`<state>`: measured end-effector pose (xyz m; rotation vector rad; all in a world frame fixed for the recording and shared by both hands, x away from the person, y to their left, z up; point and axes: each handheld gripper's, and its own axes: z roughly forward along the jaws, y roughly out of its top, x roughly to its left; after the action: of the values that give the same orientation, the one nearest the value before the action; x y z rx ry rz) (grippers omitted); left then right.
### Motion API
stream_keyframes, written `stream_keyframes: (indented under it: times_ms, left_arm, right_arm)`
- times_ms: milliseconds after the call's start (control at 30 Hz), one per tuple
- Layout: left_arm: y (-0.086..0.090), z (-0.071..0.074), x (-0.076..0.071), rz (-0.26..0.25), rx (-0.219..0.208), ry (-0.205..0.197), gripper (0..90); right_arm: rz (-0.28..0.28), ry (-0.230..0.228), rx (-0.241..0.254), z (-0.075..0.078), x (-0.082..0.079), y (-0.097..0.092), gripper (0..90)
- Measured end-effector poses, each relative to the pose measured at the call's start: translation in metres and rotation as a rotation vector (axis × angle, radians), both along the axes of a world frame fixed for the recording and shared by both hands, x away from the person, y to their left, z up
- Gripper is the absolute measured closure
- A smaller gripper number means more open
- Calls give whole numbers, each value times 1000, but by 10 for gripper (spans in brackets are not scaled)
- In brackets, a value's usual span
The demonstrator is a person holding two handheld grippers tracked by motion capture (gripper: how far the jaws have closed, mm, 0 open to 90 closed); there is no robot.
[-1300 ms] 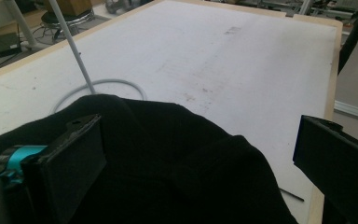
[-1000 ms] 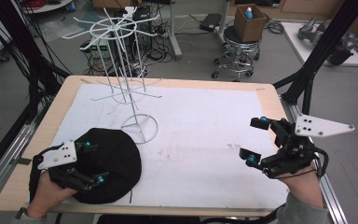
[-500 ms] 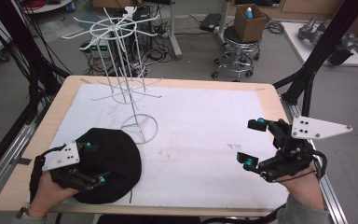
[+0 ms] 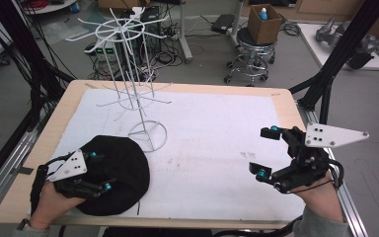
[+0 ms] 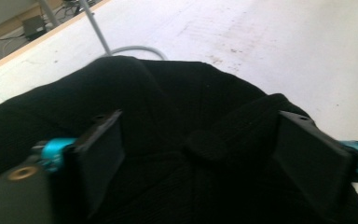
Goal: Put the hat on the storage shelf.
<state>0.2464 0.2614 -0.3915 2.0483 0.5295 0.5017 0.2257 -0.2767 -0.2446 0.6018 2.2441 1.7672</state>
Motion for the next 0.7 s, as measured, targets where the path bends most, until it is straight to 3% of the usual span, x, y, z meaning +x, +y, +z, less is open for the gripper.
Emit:
stream_keyframes:
  times_ms: [200,533,700]
  left_arm:
    - [3,0,1,8,-3,17,279]
    - [3,-4,2,11,16,25,291]
    - [3,-4,2,3,22,22,396]
  right_arm:
    - [2,2,-3,0,0,0,8]
    - [8,2,-8,-1,0,1,8]
    - [9,5,-8,-1,0,0,8]
